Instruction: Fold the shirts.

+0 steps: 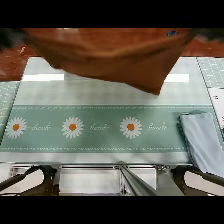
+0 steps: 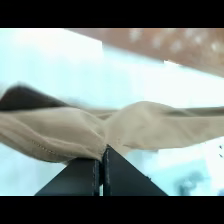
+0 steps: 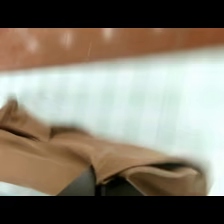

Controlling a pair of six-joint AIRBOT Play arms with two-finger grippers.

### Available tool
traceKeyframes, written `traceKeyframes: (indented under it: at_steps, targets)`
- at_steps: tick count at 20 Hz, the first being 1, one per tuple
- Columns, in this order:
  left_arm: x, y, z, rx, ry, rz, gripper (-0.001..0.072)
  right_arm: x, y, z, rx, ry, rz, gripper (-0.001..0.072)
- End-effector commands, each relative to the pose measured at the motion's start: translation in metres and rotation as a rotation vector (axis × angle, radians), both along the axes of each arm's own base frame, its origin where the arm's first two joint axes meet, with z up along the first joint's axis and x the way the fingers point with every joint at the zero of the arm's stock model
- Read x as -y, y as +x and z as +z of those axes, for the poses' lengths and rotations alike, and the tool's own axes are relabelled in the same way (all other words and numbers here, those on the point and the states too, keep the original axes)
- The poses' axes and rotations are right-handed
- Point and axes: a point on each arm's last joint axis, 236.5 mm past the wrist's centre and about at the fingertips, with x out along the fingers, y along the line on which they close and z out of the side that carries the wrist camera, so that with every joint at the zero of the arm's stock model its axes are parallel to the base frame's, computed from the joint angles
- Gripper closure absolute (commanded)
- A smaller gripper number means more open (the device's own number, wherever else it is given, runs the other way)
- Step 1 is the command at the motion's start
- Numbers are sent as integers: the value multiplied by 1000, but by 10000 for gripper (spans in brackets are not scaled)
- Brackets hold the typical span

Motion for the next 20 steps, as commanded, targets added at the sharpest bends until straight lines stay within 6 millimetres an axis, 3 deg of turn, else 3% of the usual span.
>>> traceKeyframes:
  at_steps: [1, 3, 4, 7, 9, 12, 14, 17, 20]
  targets:
    - [-8, -59, 133, 305, 193, 108, 688, 8, -80, 121, 260, -173, -62, 692]
    - [-13, -102, 179, 433, 289, 187, 688, 5, -129, 161, 375, -213, -91, 691]
    - [-14, -124, 193, 479, 326, 218, 688, 3, -155, 177, 423, -233, -102, 691]
    - [-26, -189, 211, 532, 444, 344, 688, 5, -222, 203, 515, -286, -169, 691]
    - [-35, -228, 222, 583, 507, 420, 688, 14, -259, 207, 532, -328, -227, 691]
    - [-36, -269, 225, 636, 531, 399, 688, 26, -298, 191, 471, -368, -295, 691]
    - [-45, -286, 215, 612, 540, 373, 688, 30, -313, 180, 424, -366, -321, 691]
    - [-59, -284, 189, 504, 583, 350, 688, 22, -315, 144, 275, -334, -274, 691]
    - [-52, -260, 164, 426, 621, 305, 688, -3, -294, 86, 78, -267, -127, 691]
